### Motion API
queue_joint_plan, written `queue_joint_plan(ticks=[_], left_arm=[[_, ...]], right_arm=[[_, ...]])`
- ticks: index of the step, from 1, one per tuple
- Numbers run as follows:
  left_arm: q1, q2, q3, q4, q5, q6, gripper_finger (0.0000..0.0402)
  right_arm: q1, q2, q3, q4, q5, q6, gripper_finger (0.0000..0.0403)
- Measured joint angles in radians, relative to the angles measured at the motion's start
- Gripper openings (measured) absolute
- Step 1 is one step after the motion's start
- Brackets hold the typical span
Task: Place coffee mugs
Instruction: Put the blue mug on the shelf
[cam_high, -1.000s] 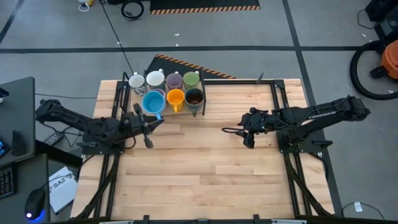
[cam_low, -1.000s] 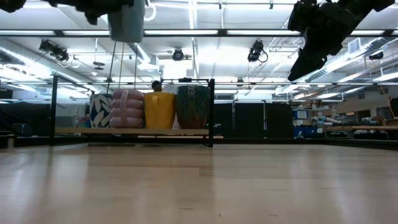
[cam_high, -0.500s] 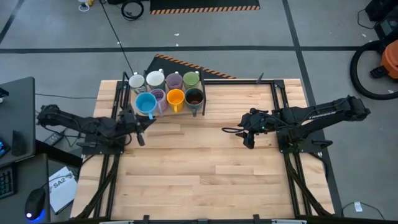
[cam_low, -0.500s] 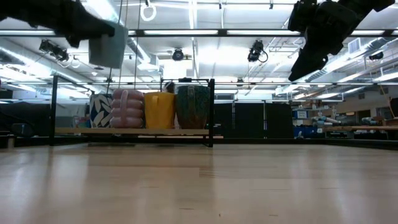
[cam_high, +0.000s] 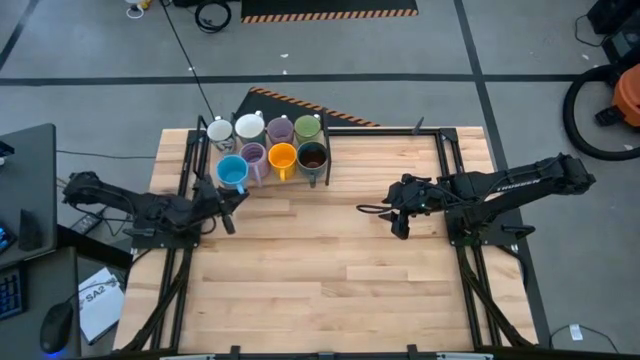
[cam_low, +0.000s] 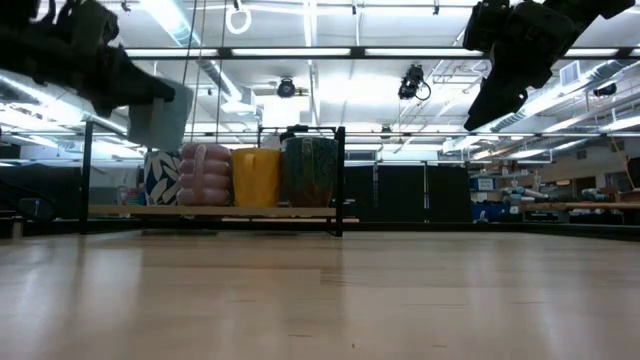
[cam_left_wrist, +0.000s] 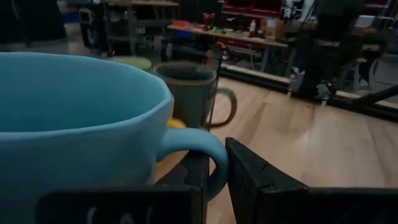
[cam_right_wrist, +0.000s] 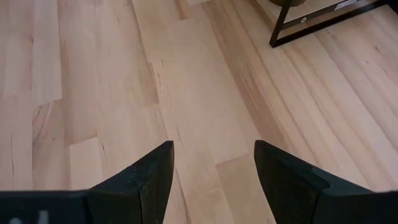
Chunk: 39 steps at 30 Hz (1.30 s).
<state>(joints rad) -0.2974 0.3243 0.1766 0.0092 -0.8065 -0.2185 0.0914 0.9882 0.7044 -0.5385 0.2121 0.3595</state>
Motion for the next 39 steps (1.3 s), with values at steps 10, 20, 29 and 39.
queue_joint_plan(ticks=[10, 20, 29, 39], left_arm=[[0.001, 0.000, -0.055, -0.030, -0.053, -0.078, 0.0043], [0.059, 0.000, -0.055, -0.135, -0.073, -0.159, 0.0043], [0.157, 0.001, -0.055, -0.143, -0.052, -0.191, 0.0043], [0.155, 0.002, -0.100, 0.014, -0.030, -0.234, 0.0043]], right_arm=[[0.019, 0.000, 0.000, 0.000, -0.001, 0.001, 0.0229], [0.024, 0.000, 0.000, 0.010, 0.002, 0.004, 0.0229], [0.024, 0.000, 0.000, 0.015, 0.005, -0.001, 0.0229], [0.024, 0.000, 0.000, 0.023, 0.005, -0.011, 0.0229]])
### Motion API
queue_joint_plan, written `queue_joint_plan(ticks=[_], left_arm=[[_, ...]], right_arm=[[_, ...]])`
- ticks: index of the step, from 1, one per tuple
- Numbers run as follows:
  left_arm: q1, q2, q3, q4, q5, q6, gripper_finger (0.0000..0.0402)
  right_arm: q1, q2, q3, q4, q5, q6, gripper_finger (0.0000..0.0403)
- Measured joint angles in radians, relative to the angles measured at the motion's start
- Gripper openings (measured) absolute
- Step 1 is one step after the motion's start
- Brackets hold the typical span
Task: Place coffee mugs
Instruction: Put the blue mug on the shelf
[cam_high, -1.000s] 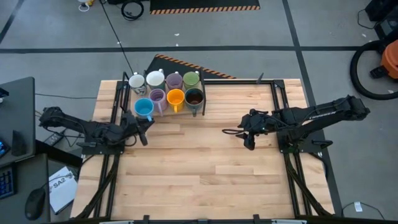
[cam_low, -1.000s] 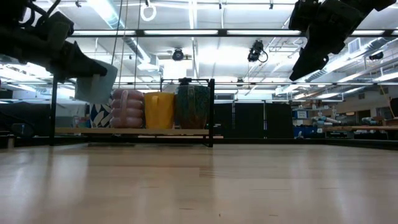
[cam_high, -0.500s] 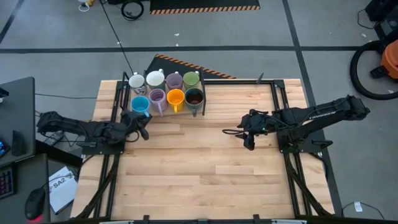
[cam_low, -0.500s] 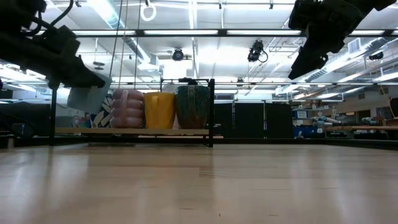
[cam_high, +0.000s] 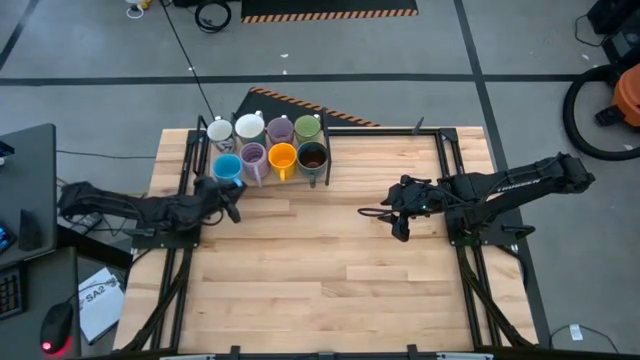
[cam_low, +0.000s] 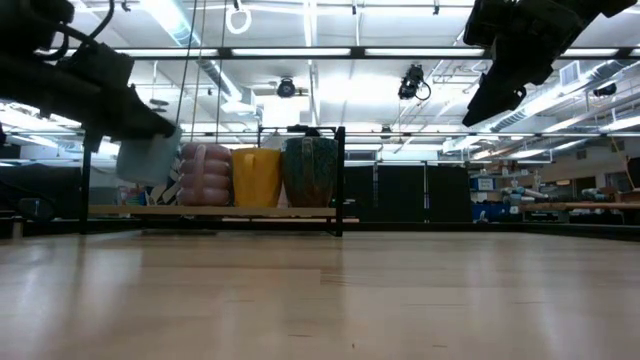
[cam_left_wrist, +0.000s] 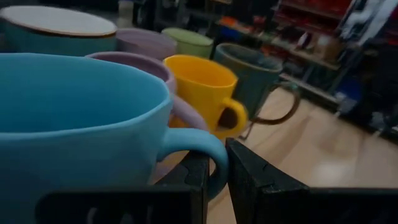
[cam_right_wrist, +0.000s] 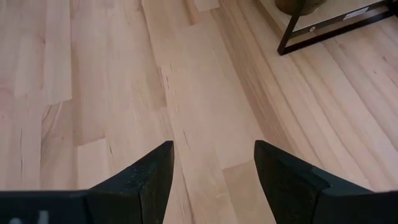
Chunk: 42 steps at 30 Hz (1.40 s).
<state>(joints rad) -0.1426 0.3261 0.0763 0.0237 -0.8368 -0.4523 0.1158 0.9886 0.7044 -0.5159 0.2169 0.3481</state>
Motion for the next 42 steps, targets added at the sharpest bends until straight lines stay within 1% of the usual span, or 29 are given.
queue_joint_plan(ticks=[2, 3, 6, 10, 16, 20, 24, 28, 33, 37, 39, 42], left_arm=[[-0.009, 0.001, -0.043, 0.097, -0.004, 0.038, 0.0043], [-0.009, 0.000, -0.057, 0.116, -0.011, 0.047, 0.0043], [-0.005, -0.002, -0.066, 0.146, -0.045, 0.088, 0.0043], [0.011, -0.001, -0.066, 0.158, -0.044, 0.121, 0.0043], [0.032, 0.001, -0.067, 0.102, -0.069, 0.047, 0.0043], [0.033, 0.001, -0.067, 0.096, -0.076, 0.044, 0.0043], [0.035, 0.001, -0.067, 0.061, -0.052, 0.040, 0.0043], [0.035, 0.001, -0.067, 0.052, -0.052, 0.024, 0.0043], [0.035, 0.001, -0.068, 0.040, -0.091, 0.049, 0.0043], [0.035, 0.001, -0.068, 0.036, -0.124, 0.026, 0.0043], [0.041, 0.001, -0.068, 0.033, -0.122, 0.004, 0.0043], [0.062, 0.011, -0.068, 0.037, -0.078, -0.050, 0.0043]], right_arm=[[0.000, 0.000, 0.000, 0.000, 0.000, 0.000, 0.0229], [0.000, 0.000, 0.000, 0.000, 0.000, 0.000, 0.0229], [0.000, 0.000, 0.000, 0.000, -0.002, 0.008, 0.0229], [0.000, 0.000, 0.000, 0.000, -0.008, 0.010, 0.0229], [0.000, 0.000, 0.000, 0.000, -0.006, 0.014, 0.0229], [0.000, 0.000, 0.000, 0.000, -0.006, 0.014, 0.0229], [0.000, 0.000, 0.000, 0.000, -0.006, 0.014, 0.0229], [0.000, 0.000, 0.000, 0.007, -0.006, 0.014, 0.0229], [0.000, 0.000, 0.000, 0.007, -0.006, 0.011, 0.0229], [0.000, 0.000, 0.000, 0.007, -0.006, 0.008, 0.0229], [0.000, 0.000, 0.000, 0.007, -0.006, 0.008, 0.0229], [0.000, 0.000, 0.000, 0.007, -0.007, 0.008, 0.0229]])
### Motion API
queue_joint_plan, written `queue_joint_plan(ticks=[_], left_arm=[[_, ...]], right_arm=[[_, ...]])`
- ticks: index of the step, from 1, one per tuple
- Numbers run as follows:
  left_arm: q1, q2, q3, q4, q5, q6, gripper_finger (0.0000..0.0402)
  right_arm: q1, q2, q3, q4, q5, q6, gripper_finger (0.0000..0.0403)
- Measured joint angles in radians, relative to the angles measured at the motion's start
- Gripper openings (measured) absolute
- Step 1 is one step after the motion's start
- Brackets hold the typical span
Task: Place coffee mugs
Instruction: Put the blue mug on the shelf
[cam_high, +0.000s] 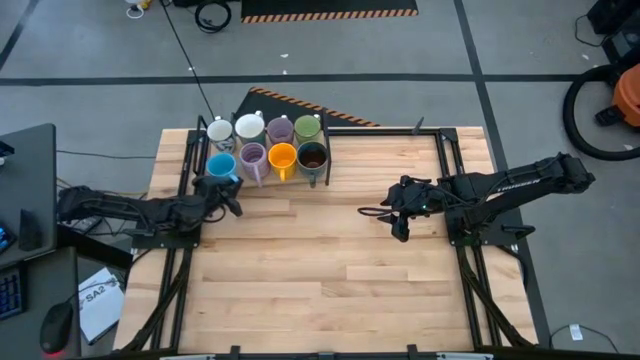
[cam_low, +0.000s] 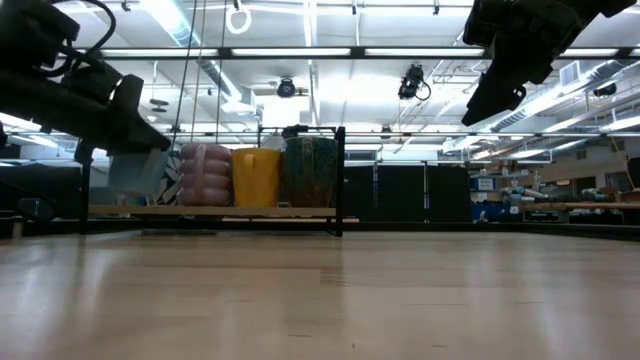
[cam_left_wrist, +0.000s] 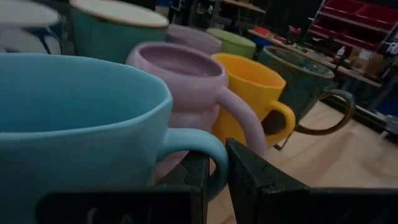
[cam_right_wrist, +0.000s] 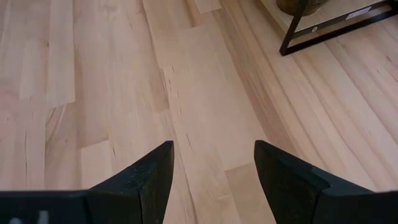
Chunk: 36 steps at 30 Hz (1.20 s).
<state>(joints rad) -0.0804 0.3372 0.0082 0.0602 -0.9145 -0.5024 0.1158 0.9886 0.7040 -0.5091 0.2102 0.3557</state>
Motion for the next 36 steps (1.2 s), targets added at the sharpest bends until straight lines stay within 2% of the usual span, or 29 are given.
queue_joint_plan(ticks=[10, 14, 24, 29, 32, 36], left_arm=[[0.008, 0.094, -0.001, 0.037, 0.005, -0.071, 0.0043], [-0.012, 0.129, -0.001, 0.052, -0.047, -0.093, 0.0044], [-0.015, 0.136, -0.001, 0.062, -0.057, -0.030, 0.0044], [0.024, 0.136, -0.002, 0.054, -0.057, -0.001, 0.0057], [0.052, 0.136, -0.002, 0.036, -0.044, -0.001, 0.0061], [0.095, 0.139, -0.002, 0.035, 0.031, -0.007, 0.0062]], right_arm=[[0.000, 0.000, 0.000, 0.000, -0.001, 0.000, 0.0229], [0.000, 0.000, 0.000, -0.001, -0.002, 0.004, 0.0229], [0.007, 0.000, 0.000, 0.000, -0.004, 0.008, 0.0229], [0.007, 0.000, 0.000, 0.000, -0.004, 0.008, 0.0229], [0.007, 0.000, 0.000, 0.000, -0.004, 0.008, 0.0229], [0.007, 0.000, 0.000, 0.000, -0.004, 0.008, 0.0229]])
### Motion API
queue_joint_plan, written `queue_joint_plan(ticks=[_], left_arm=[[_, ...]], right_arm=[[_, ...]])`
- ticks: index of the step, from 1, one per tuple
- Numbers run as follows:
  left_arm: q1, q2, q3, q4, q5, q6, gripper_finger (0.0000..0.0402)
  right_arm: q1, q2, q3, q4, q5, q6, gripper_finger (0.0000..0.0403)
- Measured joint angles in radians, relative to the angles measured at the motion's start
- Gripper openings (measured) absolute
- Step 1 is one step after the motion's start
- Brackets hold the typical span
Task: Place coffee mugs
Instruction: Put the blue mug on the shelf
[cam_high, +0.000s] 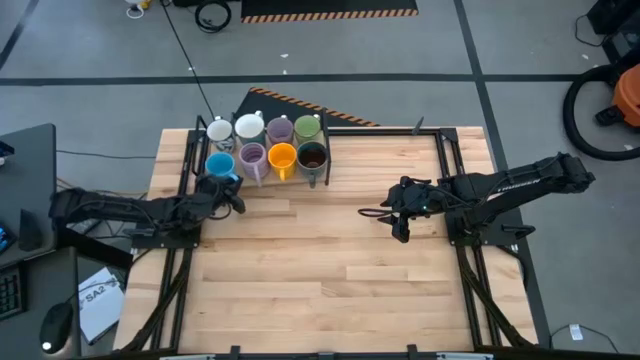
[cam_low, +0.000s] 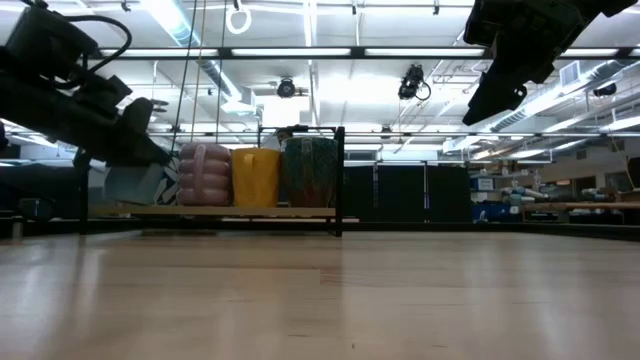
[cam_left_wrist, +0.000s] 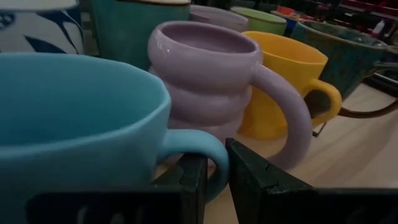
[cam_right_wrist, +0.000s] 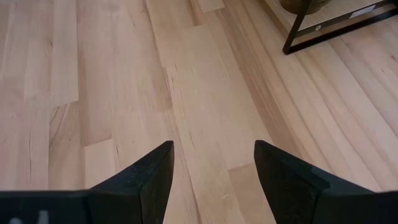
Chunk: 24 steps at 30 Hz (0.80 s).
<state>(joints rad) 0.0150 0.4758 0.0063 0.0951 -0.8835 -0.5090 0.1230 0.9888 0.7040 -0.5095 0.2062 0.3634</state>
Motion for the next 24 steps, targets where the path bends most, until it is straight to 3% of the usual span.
queue_joint_plan(ticks=[12, 24], left_arm=[[0.039, 0.002, 0.000, -0.003, 0.066, 0.021, 0.0069], [0.039, 0.002, 0.000, 0.002, 0.053, 0.191, 0.0150]], right_arm=[[0.000, 0.000, 0.000, 0.000, 0.000, 0.000, 0.0229], [0.000, 0.000, 0.000, 0.000, -0.001, 0.000, 0.0229]])
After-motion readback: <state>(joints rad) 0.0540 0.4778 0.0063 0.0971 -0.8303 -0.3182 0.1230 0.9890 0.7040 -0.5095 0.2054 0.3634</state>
